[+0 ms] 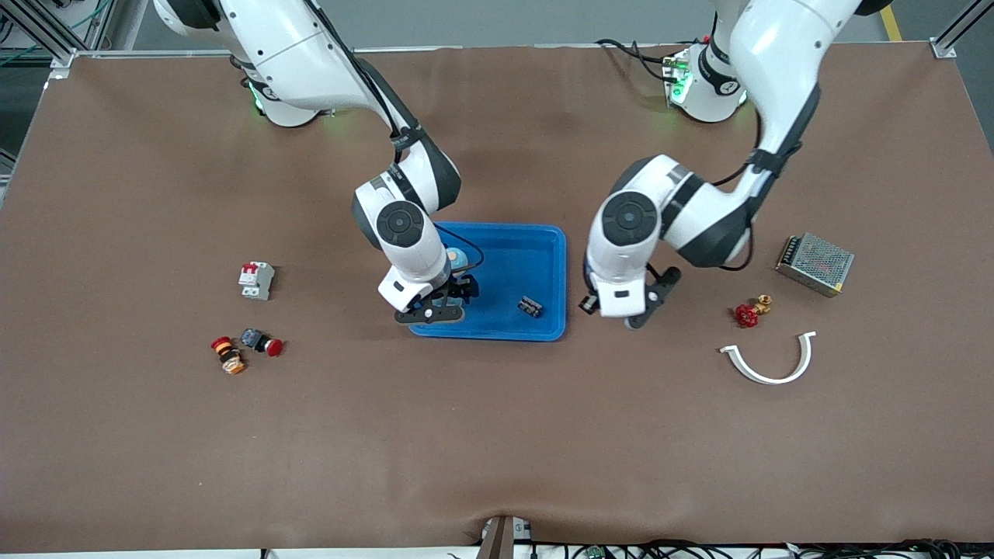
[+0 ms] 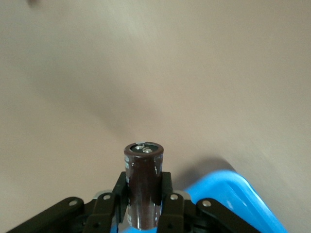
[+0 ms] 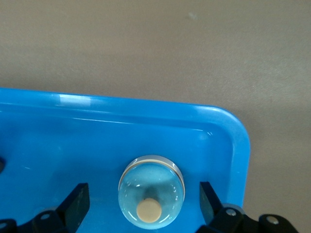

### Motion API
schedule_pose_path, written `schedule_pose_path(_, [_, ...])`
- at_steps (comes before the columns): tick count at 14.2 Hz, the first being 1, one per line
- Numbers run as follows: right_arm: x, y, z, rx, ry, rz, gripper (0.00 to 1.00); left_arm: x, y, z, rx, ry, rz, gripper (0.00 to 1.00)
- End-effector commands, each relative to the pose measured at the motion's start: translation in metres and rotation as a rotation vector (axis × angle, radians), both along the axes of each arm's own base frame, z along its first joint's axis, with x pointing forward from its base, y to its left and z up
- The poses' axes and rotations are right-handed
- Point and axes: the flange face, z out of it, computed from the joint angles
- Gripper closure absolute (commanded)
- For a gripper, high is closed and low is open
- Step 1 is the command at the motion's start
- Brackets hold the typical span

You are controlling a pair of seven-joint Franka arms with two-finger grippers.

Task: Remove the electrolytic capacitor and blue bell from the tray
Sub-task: 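Carry the capacitor to the white arc while the right gripper grasps the bell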

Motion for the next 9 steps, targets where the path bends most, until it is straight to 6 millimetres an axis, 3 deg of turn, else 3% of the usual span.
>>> schedule_pose_path(1, [-0.004, -0.001, -0.002, 0.003, -0.002, -0.003, 0.0, 0.01, 0.045, 0.014, 0.013, 0.032, -0.078, 1.0])
schedule_pose_path(4, [-0.005, -0.002, -0.007, -0.001, 0.004, -0.003, 0.0, 0.031, 0.104, 0.017, -0.003, 0.068, -0.133, 1.0])
schedule_pose_path(9, [-0.008, -0.003, -0.017, -0.01, 0.013, -0.003, 0.0, 0.055, 0.21, -0.002, -0.023, 0.116, -0.241, 1.0])
